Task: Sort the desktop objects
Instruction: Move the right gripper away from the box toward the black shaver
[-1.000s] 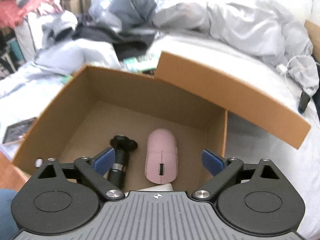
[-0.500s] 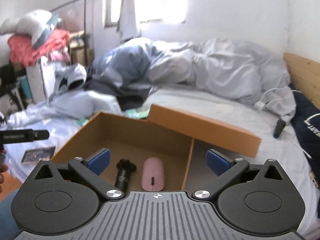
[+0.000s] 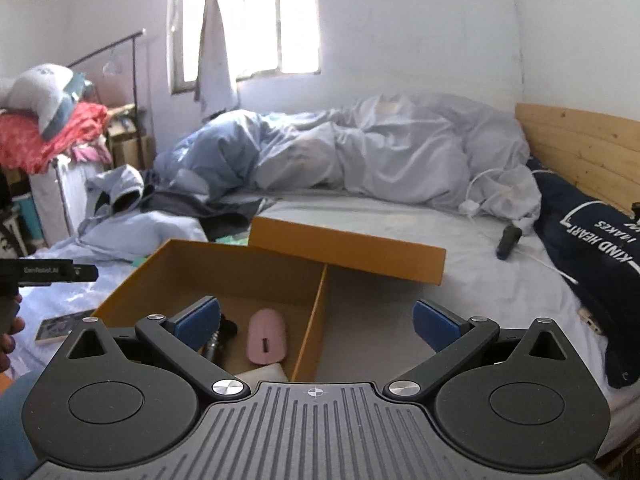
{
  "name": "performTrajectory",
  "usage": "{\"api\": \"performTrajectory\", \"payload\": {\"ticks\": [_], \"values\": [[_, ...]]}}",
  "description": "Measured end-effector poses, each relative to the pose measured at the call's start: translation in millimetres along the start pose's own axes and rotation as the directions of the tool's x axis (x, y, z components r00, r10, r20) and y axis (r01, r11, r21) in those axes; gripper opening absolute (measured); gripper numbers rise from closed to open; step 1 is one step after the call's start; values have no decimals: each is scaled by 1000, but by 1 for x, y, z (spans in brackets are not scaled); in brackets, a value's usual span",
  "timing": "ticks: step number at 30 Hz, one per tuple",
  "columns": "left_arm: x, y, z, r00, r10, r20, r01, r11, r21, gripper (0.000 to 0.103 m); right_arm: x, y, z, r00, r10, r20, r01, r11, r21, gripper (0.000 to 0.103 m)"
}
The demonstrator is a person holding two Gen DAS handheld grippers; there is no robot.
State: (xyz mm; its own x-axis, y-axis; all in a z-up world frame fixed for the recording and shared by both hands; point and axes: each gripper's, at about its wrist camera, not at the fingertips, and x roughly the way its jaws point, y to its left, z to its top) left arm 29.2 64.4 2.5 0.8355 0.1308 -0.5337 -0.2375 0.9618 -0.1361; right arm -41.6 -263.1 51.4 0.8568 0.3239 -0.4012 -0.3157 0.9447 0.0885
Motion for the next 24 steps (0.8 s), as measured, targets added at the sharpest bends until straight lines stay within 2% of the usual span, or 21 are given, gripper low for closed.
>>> {"api": "performTrajectory", "payload": {"ticks": [5,16,24], "values": [[-4,-11,-5,1000,-13,4,13,999,48,103,-5,-7,-18,1000,-5,16,4,999,40,103],[-13,-37,-13,997,-69,32,62,983,173,103,3,-6,-29,1000,-15,5,15,1000,16,103],[-15,-34,-15,998,-60,33,54,983,173,103,6,-2,-32,1000,-4,-1,4,1000,15,103]]}}
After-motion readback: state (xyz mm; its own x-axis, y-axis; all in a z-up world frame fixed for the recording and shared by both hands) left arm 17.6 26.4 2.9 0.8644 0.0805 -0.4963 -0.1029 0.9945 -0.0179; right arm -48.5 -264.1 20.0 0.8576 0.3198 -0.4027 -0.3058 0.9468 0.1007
